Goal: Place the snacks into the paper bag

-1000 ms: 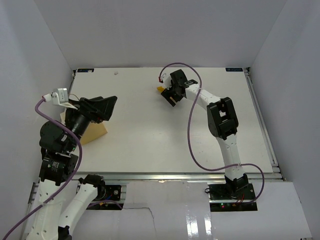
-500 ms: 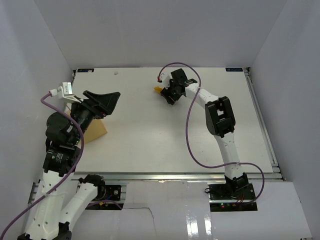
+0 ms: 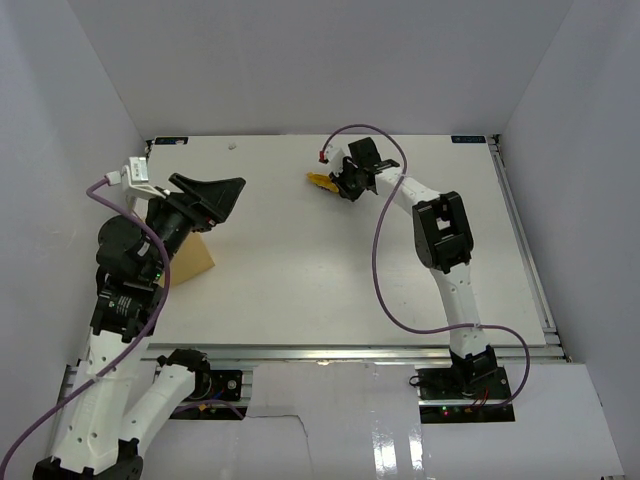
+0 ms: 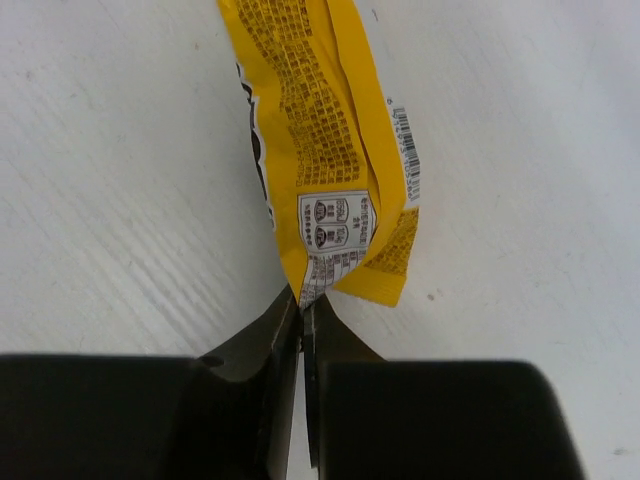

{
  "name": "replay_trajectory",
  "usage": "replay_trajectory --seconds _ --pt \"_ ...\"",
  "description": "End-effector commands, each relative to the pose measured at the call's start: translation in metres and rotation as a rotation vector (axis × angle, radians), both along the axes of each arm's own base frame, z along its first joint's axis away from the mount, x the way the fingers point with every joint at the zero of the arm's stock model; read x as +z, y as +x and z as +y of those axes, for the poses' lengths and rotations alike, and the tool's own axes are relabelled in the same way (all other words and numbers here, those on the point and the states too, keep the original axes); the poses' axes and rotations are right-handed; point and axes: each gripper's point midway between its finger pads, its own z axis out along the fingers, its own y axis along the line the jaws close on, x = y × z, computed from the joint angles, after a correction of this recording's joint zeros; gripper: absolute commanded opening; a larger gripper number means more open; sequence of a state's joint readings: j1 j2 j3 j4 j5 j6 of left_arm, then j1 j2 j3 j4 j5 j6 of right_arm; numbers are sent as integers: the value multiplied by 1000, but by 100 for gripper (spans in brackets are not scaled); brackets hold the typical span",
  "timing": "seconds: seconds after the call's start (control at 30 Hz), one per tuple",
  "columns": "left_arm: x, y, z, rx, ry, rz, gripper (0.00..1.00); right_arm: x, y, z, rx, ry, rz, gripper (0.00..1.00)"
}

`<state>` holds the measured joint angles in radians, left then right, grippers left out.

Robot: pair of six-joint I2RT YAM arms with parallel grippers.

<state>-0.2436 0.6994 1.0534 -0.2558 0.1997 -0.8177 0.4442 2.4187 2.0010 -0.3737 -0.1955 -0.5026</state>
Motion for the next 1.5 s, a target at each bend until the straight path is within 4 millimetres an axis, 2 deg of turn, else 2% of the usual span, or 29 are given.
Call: replay_trajectory --seconds 0.0,0.03,0.07,0.1,0.13,0.17,0.23,0.3,0.43,0.5,0.53,0.57,0.77,1.03,1.1,1.33,1.47 --pt "-1 4 -7 -38 -18 4 98 17 -13 3 48 76 8 8" --pt "-3 5 -8 -44 -20 8 98 19 -18 2 58 89 15 8" --pt "-2 5 -9 -47 -25 1 98 35 -22 7 87 136 2 8" --pt "-5 7 -11 -56 -24 11 98 38 -27 6 99 155 7 8" --pt "-8 9 -13 -62 -29 20 98 29 -41 3 107 161 42 8" --pt "-8 10 -14 -69 -32 21 98 51 -49 6 140 207 23 8" --pt "-17 18 -19 -85 -44 56 98 64 -59 7 161 254 -2 8" --pt "-27 25 -23 -98 -69 103 98 73 -83 3 185 292 4 8" --pt "-60 48 -37 -116 -110 250 98 90 -111 0 196 354 10 8" --pt "-69 56 -43 -113 -120 291 98 97 -126 -1 203 382 27 8" --pt "-80 60 -52 -127 -115 330 98 111 -130 -1 200 409 10 8" --pt "-85 66 -53 -111 -121 352 98 109 -140 -1 205 424 30 8" --pt "-131 86 -76 -81 -129 510 98 144 -160 3 212 511 40 8" --pt "-151 104 -94 -83 -136 575 98 175 -182 22 272 544 28 8" --pt "-157 106 -97 -82 -132 593 98 177 -188 28 289 546 34 8" --pt "-160 112 -105 -88 -131 592 98 180 -206 38 325 537 39 8" --pt "-170 110 -107 -92 -127 616 82 185 -212 43 347 542 37 8"
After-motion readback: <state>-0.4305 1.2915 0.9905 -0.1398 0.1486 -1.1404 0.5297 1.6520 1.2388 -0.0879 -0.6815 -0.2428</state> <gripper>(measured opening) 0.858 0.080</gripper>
